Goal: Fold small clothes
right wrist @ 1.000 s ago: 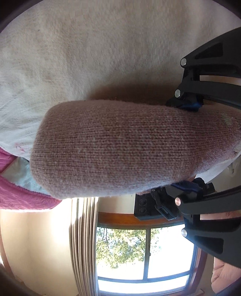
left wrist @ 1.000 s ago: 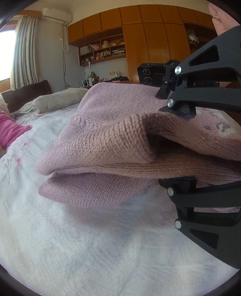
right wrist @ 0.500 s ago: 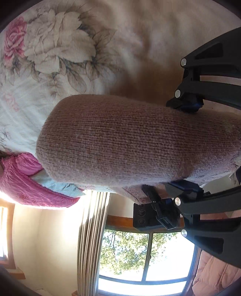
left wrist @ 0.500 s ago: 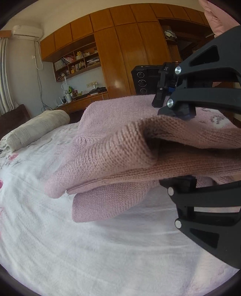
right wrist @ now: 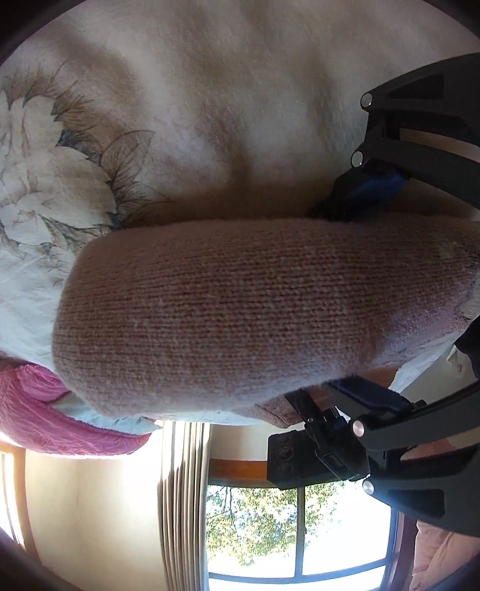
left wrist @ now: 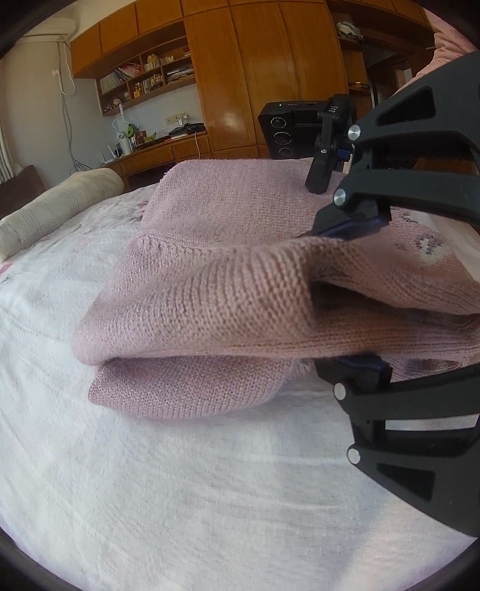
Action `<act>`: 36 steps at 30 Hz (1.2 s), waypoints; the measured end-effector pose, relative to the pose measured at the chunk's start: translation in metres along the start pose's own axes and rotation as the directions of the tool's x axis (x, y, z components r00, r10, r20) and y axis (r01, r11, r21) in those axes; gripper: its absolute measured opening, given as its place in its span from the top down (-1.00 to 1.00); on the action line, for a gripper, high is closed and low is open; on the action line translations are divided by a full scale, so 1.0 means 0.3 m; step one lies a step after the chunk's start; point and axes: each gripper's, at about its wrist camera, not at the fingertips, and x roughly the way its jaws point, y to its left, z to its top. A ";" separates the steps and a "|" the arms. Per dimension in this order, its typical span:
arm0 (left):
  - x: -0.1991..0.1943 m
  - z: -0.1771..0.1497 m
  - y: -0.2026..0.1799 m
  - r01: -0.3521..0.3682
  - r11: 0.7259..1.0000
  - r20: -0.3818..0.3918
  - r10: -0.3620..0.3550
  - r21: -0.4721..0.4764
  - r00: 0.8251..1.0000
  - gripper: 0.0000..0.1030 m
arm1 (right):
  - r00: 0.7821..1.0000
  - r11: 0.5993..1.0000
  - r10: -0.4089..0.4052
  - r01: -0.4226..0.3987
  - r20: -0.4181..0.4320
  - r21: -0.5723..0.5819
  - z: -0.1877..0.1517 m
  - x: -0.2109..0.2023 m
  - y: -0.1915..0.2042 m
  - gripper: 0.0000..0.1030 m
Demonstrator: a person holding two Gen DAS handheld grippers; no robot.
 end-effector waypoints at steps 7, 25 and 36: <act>-0.127 -0.135 -0.036 -0.040 0.996 -0.012 0.041 0.078 0.999 0.07 | 0.996 0.996 -0.082 0.081 -0.018 -0.036 -0.179 -0.088 0.038 -0.69; -0.082 -0.258 0.059 -0.262 0.964 -0.044 0.264 0.041 0.964 0.04 | 0.971 0.971 -0.238 0.237 0.035 0.034 -0.277 -0.031 0.000 -0.46; -0.285 -0.309 -0.214 -0.422 0.904 0.064 0.417 0.074 0.906 -0.15 | 0.833 0.831 -0.521 0.544 0.184 -0.112 -0.358 -0.165 0.376 -0.72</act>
